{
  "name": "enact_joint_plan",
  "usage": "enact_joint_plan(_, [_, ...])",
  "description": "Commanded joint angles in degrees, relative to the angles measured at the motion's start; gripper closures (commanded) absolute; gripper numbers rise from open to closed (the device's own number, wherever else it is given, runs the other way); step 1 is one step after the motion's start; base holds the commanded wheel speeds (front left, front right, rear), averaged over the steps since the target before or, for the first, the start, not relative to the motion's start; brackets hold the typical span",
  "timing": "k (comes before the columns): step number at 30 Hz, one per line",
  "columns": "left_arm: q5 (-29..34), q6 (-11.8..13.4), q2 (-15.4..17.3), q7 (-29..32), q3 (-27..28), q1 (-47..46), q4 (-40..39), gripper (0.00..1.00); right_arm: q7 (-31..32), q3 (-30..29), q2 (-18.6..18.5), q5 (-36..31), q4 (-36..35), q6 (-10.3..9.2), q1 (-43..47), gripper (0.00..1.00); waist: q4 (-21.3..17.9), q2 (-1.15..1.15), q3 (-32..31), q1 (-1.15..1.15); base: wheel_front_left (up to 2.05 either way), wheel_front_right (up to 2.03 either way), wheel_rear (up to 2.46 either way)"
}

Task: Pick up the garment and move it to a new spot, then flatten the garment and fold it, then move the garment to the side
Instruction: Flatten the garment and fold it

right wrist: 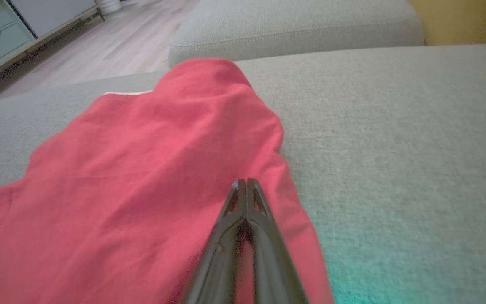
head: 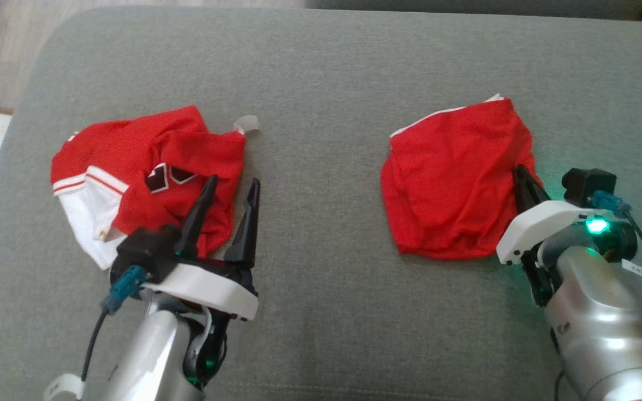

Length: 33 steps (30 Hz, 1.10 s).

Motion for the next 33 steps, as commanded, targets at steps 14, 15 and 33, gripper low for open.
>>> enact_joint_plan(14, [1.29,-0.97,0.44,-0.70,5.31,0.09,-2.27,0.00,-2.94,3.20,1.25,3.19,-16.60,-0.05,4.42,0.00,-7.18,0.00,-4.74,0.00,0.00,0.00,0.00])
enact_joint_plan(15, [1.31,-0.97,0.44,-0.70,5.53,0.31,-2.36,0.00,-2.95,2.77,1.00,3.46,-19.01,-0.05,5.80,0.00,-7.65,0.00,-5.14,0.00,0.00,0.00,0.00])
enact_joint_plan(33, [1.37,-0.80,0.44,-0.70,6.44,4.59,-3.33,0.00,-1.29,-2.68,2.70,2.86,-42.63,-0.05,26.56,0.00,-11.81,0.00,-8.07,0.00,0.00,0.00,0.00])
